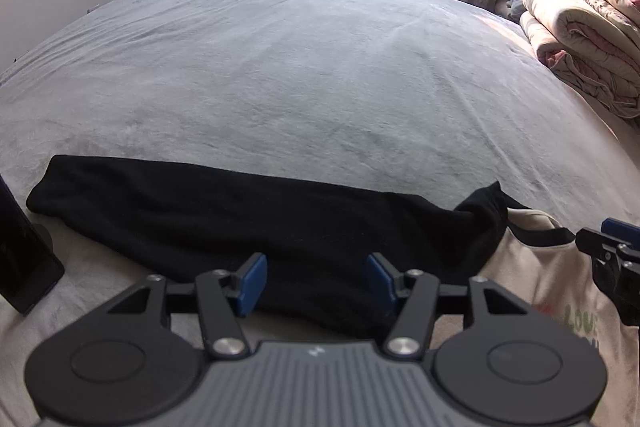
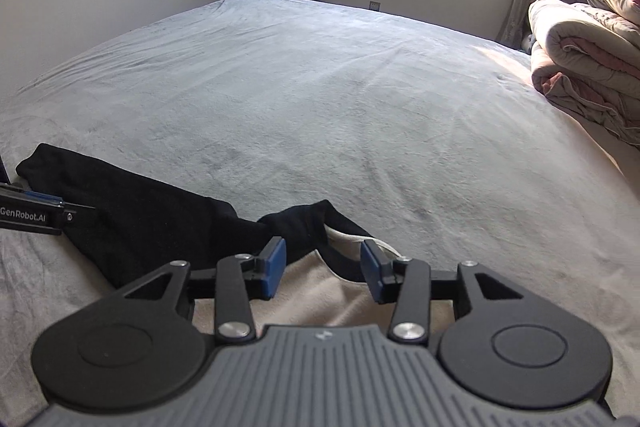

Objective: Fold clothes
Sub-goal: 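Open both grippers and lay the sleeve flat on the sweatshirt, then move both open grippers over the sweatshirt to the other black sleeve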

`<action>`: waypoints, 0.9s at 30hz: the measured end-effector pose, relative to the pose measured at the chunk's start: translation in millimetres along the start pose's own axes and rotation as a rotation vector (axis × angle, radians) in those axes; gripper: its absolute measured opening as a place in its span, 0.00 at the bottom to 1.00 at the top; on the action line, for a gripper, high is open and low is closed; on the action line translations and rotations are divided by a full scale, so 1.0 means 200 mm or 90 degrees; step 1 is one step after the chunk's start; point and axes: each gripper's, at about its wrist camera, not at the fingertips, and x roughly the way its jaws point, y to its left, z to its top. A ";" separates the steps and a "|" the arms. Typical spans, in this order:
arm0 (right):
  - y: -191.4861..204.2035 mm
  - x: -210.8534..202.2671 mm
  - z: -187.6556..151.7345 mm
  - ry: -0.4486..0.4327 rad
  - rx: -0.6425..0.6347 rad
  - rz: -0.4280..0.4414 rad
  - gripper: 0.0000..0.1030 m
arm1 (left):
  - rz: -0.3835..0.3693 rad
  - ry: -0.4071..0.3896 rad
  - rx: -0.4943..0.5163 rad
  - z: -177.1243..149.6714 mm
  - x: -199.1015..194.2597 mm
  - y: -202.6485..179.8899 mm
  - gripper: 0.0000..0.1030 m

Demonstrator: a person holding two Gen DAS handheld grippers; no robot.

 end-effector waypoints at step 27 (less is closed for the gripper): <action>-0.42 -0.47 -0.41 0.080 0.132 -0.183 0.67 | -0.164 -0.046 0.104 -0.54 -0.20 -0.62 0.78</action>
